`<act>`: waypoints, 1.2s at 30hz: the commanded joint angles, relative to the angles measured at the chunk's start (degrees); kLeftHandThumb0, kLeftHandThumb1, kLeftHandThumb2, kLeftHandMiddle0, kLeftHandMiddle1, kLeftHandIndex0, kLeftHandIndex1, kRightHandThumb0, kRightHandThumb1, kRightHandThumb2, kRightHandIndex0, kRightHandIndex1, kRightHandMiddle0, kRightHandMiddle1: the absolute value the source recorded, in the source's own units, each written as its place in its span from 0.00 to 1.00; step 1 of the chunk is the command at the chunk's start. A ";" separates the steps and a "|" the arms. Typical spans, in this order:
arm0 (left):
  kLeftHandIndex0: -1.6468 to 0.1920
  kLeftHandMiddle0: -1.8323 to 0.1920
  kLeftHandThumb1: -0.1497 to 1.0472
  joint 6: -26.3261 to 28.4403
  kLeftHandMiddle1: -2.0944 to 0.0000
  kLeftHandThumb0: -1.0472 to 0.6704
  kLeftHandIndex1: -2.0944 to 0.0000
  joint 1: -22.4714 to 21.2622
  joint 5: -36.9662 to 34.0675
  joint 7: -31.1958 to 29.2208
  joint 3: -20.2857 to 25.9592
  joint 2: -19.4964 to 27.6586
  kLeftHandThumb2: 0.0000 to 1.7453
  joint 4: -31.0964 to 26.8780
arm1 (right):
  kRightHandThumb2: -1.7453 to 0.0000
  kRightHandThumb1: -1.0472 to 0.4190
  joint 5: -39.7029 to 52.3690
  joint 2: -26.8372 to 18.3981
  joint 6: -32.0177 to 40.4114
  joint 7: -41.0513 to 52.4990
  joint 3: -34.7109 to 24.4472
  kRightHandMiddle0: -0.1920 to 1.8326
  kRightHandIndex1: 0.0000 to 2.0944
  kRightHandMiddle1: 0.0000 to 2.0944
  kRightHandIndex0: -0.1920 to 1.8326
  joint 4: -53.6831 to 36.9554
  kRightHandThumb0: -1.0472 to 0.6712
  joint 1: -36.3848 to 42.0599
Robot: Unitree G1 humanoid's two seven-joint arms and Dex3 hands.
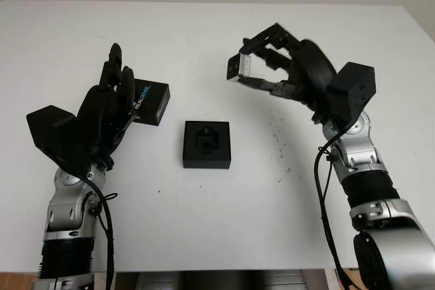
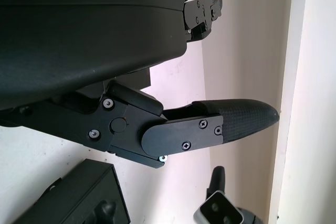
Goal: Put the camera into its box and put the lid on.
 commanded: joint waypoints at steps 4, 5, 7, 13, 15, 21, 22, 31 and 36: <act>1.00 1.00 1.00 -0.22 1.00 0.13 1.00 0.44 0.10 -0.02 0.00 0.48 0.35 -1.12 | 0.97 0.02 3.15 2.86 8.87 0.18 0.15 0.23 0.00 0.81 0.22 -11.94 0.37 5.70; 1.00 1.00 1.00 -0.25 1.00 0.13 1.00 0.42 0.06 -0.06 0.03 0.49 0.35 -1.07 | 0.97 0.02 3.40 3.25 9.74 0.38 0.30 0.23 0.00 0.81 0.22 -13.14 0.36 6.45; 1.00 1.00 1.00 -0.46 1.00 0.12 1.00 0.35 -0.16 -0.17 0.14 0.40 0.34 -0.92 | 0.97 0.02 3.69 3.79 11.49 0.67 0.58 0.23 0.00 0.81 0.21 -15.08 0.35 7.56; 1.00 1.00 1.00 0.02 1.00 0.12 1.00 -0.04 -0.08 -0.43 -0.07 0.61 0.35 -0.68 | 0.97 0.02 4.75 5.22 15.77 2.35 1.75 0.23 0.00 0.82 0.21 -18.14 0.34 10.21; 1.00 1.00 1.00 0.00 1.00 0.12 1.00 -0.11 -0.09 -0.48 -0.14 0.58 0.35 -0.66 | 0.97 0.02 4.41 5.59 16.49 2.36 2.04 0.24 0.00 0.82 0.21 -18.62 0.34 10.77; 1.00 1.00 1.00 0.13 1.00 0.12 1.00 -0.07 -0.07 -0.41 -0.19 0.50 0.35 -0.76 | 0.97 0.03 3.33 6.28 16.91 2.70 3.15 0.25 0.01 0.82 0.23 -17.20 0.34 11.17; 1.00 1.00 1.00 0.22 1.00 0.12 1.00 -0.05 -0.14 -0.38 -0.15 0.46 0.35 -0.78 | 0.97 0.03 3.22 6.43 16.67 2.83 3.25 0.25 0.01 0.82 0.23 -16.60 0.34 11.11; 1.00 1.00 1.00 0.17 1.00 0.12 1.00 0.15 0.01 -0.03 -0.14 0.37 0.35 -0.93 | 0.97 0.02 1.99 7.36 15.25 3.29 3.63 0.25 0.01 0.83 0.22 -11.95 0.35 10.11; 1.00 1.00 1.00 0.00 1.00 0.12 1.00 0.15 -0.06 -0.52 -0.17 0.49 0.35 -0.55 | 0.97 0.02 1.53 7.98 14.22 3.46 3.51 0.24 0.00 0.83 0.21 -9.63 0.35 9.60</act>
